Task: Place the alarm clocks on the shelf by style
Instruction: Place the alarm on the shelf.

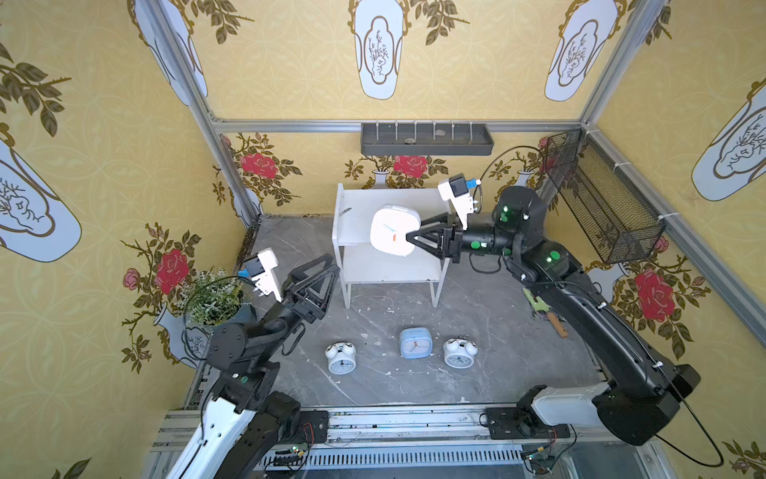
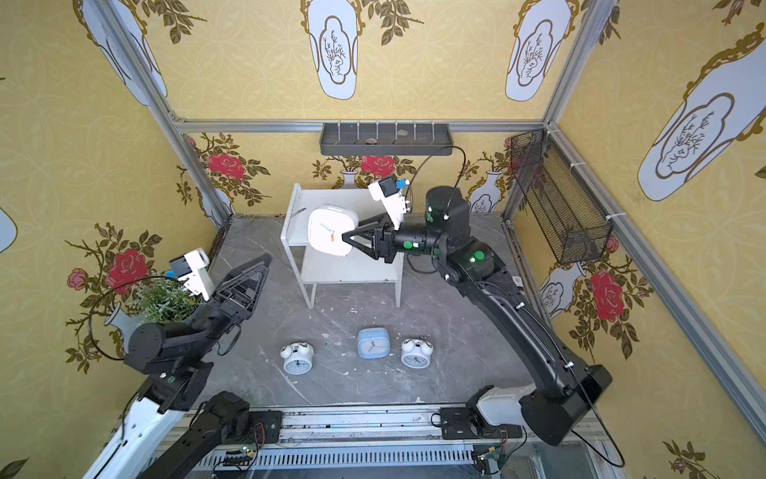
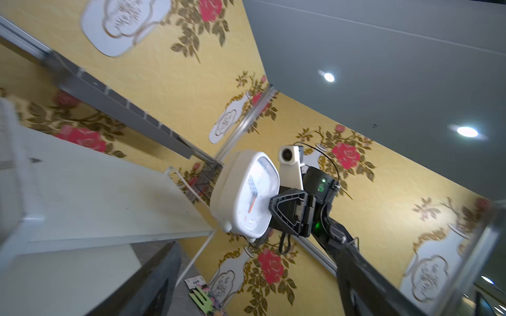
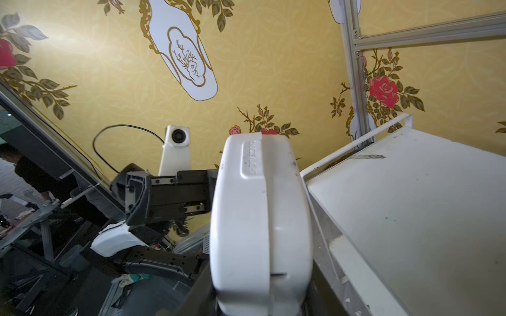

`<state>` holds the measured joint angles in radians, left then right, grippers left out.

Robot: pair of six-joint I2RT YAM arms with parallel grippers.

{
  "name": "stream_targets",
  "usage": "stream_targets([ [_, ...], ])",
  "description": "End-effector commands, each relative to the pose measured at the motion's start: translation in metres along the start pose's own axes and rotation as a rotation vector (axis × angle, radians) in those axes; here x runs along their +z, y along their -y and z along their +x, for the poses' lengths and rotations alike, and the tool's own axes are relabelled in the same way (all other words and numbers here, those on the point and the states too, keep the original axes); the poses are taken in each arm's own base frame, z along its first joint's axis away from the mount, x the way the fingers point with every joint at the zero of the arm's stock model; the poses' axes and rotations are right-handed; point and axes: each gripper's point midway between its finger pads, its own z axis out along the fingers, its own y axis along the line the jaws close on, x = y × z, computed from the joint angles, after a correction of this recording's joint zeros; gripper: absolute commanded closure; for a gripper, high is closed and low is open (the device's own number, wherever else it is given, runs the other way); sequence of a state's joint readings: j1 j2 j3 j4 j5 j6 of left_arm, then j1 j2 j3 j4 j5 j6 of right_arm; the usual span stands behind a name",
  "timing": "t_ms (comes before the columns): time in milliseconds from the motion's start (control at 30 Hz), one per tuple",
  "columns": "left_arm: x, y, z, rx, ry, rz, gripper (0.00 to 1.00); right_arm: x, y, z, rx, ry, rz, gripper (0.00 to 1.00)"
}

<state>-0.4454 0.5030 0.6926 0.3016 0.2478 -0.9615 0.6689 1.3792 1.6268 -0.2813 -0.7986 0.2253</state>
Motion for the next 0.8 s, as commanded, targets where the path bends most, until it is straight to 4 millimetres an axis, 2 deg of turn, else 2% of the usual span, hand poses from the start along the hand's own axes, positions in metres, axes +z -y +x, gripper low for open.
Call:
stream_targets([
  [0,-0.049,-0.118,0.026,0.04,-0.075,-0.649,0.08,0.012,0.009,-0.002,-0.096,-0.061,-0.039,0.61],
  [100,-0.067,-0.143,0.032,0.029,-0.099,-0.779,0.11,0.029,0.033,-0.001,-0.152,-0.111,-0.011,0.62],
  [200,-0.066,-0.148,0.043,0.008,-0.116,-0.758,0.13,0.041,0.059,0.003,-0.196,-0.124,0.032,0.64],
  [333,-0.064,-0.151,0.046,0.02,-0.123,-0.747,0.13,0.054,0.087,0.001,-0.216,-0.123,0.037,0.63],
  [533,-0.061,-0.162,0.061,0.02,-0.183,-0.756,0.15,0.076,0.113,0.004,-0.235,-0.128,0.03,0.63],
  [767,-0.059,-0.168,0.074,0.008,-0.213,-0.733,0.16,0.091,0.118,0.008,-0.228,-0.15,-0.024,0.62],
])
